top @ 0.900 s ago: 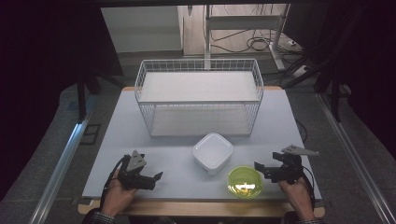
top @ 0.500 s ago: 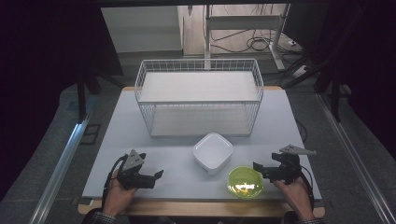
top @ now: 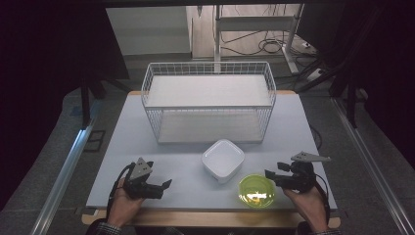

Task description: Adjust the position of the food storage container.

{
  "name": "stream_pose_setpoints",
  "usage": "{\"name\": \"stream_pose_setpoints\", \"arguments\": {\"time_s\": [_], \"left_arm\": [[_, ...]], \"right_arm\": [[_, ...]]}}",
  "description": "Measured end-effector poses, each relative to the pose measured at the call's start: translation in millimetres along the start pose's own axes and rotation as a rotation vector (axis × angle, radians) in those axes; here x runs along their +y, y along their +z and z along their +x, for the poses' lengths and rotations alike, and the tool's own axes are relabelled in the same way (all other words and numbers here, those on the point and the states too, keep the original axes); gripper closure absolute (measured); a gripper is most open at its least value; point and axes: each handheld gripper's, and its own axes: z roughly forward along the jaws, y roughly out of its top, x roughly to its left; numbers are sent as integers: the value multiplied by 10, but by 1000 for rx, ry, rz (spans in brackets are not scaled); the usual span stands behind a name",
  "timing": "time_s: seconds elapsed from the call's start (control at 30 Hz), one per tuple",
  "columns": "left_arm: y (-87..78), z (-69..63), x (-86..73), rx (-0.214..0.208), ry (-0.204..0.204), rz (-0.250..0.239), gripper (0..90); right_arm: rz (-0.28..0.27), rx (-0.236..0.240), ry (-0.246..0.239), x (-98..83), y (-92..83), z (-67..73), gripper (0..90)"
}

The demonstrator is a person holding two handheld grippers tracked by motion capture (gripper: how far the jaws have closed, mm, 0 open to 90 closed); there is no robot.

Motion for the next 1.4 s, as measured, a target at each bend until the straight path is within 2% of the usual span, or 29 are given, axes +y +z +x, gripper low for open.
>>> {"name": "stream_pose_setpoints", "arguments": {"time_s": [0.13,0.2,0.3,0.37,0.7,0.93,1.1,1.3,1.4], "left_arm": [[2,2,0,2,0,0,59],[6,0,0,1,0,2,58],[5,-3,-1,3,4,3,59],[3,-1,-1,3,4,3,59],[15,1,-5,5,11,13,60],[33,-9,-7,9,20,25,60],[31,-11,-8,12,21,23,61],[32,-14,-7,17,28,29,60],[35,-14,-6,19,28,30,59]], "right_arm": [[12,10,-59,51,-67,125,654],[22,16,-77,69,-87,187,744],[32,20,-126,87,-110,281,855],[27,34,-148,101,-127,343,894],[58,156,-223,113,-101,665,899],[107,225,-277,75,-47,847,899],[133,252,-311,42,-17,960,899],[192,299,-347,-43,10,1092,899],[226,299,-367,-80,26,1125,899]]}}
